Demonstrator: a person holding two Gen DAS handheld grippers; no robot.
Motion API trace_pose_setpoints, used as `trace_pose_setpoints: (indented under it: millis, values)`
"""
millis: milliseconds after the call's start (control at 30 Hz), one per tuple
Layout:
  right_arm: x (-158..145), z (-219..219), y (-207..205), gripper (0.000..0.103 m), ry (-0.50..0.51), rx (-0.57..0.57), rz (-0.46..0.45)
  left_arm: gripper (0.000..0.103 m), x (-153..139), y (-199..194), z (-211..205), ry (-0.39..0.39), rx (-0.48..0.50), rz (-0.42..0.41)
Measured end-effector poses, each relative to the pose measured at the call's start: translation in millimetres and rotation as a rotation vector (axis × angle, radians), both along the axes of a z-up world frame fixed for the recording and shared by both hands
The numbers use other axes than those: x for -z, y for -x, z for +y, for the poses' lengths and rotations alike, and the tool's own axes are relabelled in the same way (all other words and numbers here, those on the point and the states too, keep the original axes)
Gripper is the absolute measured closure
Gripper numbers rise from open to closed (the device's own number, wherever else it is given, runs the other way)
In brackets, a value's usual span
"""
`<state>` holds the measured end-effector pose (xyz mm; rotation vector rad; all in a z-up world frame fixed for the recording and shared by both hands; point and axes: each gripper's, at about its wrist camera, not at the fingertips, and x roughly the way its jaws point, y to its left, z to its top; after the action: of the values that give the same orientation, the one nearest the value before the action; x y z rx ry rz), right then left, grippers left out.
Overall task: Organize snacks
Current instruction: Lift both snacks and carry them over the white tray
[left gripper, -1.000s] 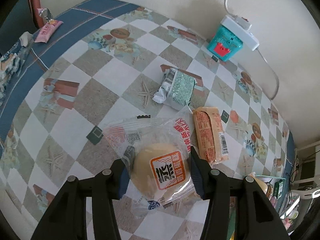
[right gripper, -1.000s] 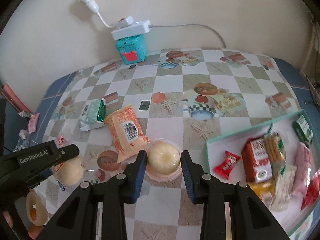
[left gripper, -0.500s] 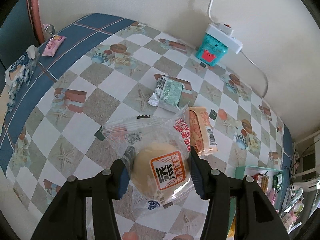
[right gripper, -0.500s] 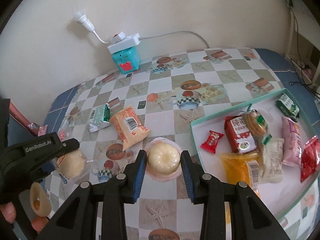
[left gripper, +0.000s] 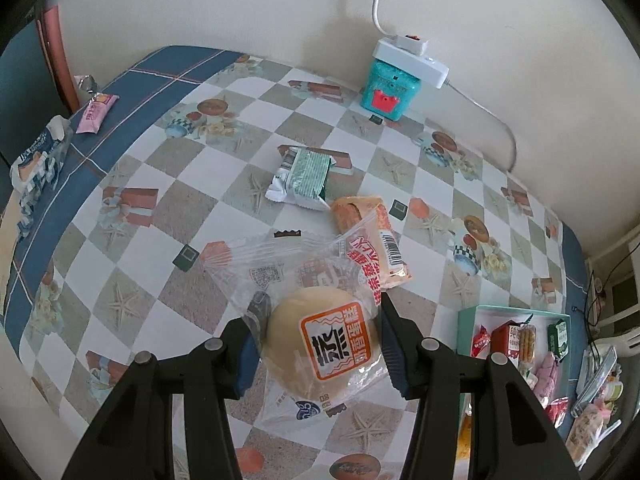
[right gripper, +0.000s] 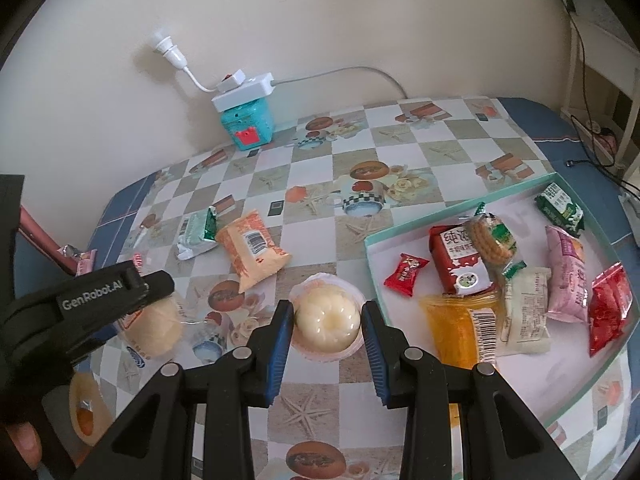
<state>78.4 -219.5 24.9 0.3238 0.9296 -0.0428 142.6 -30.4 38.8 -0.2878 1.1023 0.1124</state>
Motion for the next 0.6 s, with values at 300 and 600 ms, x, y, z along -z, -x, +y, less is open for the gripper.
trace_pose_setpoints:
  millis: [300,600]
  values:
    - [-11.5,-15.4,3.4,0.067,0.018,0.028,-0.035,0.049,-6.9,1.8,-13.3,-0.019,0.017,-0.020]
    - [2.7,-33.9,-4.0,0.071,-0.044,0.031,0.003,0.049,0.8,-1.2,-23.7,-0.018,0.031,0.001]
